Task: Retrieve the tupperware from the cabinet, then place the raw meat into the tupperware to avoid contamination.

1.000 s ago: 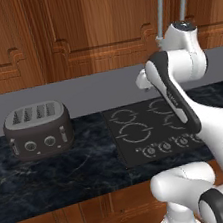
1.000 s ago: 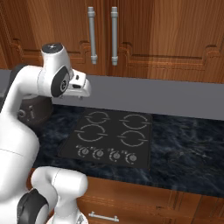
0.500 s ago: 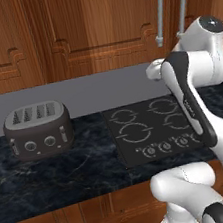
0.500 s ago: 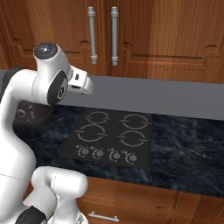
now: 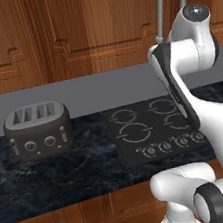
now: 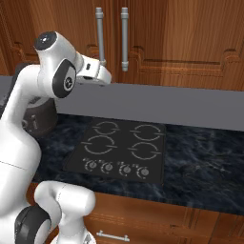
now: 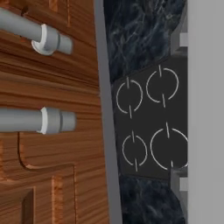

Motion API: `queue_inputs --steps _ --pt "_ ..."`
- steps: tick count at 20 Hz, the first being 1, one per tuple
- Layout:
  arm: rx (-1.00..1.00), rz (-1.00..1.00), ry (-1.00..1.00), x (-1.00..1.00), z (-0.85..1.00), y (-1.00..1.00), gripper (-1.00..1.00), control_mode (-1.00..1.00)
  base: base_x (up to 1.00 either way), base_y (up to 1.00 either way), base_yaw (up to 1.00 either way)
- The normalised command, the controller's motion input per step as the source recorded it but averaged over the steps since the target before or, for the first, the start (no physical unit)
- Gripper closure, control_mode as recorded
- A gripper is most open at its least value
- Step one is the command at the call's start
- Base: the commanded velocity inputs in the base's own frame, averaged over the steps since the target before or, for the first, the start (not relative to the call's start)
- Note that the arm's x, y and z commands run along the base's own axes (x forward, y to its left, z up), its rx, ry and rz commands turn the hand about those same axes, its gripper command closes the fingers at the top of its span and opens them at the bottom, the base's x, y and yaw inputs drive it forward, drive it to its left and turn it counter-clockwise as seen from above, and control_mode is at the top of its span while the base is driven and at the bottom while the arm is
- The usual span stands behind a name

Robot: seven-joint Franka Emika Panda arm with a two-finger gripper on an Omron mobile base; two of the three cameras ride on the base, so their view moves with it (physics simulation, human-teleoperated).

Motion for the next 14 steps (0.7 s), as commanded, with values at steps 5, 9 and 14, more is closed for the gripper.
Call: queue_inputs --steps 5,9,14 --pt "-0.05 -0.05 -0.20 -0.03 0.73 -0.02 -1.00 -1.00 0.00 0.00 0.00" --pt "0.00 0.01 -0.03 0.10 0.37 -0.05 -1.00 -1.00 0.00 0.00 0.00" --pt "0.00 0.03 0.02 0.40 0.01 0.01 -1.00 -1.00 0.00 0.00 0.00"
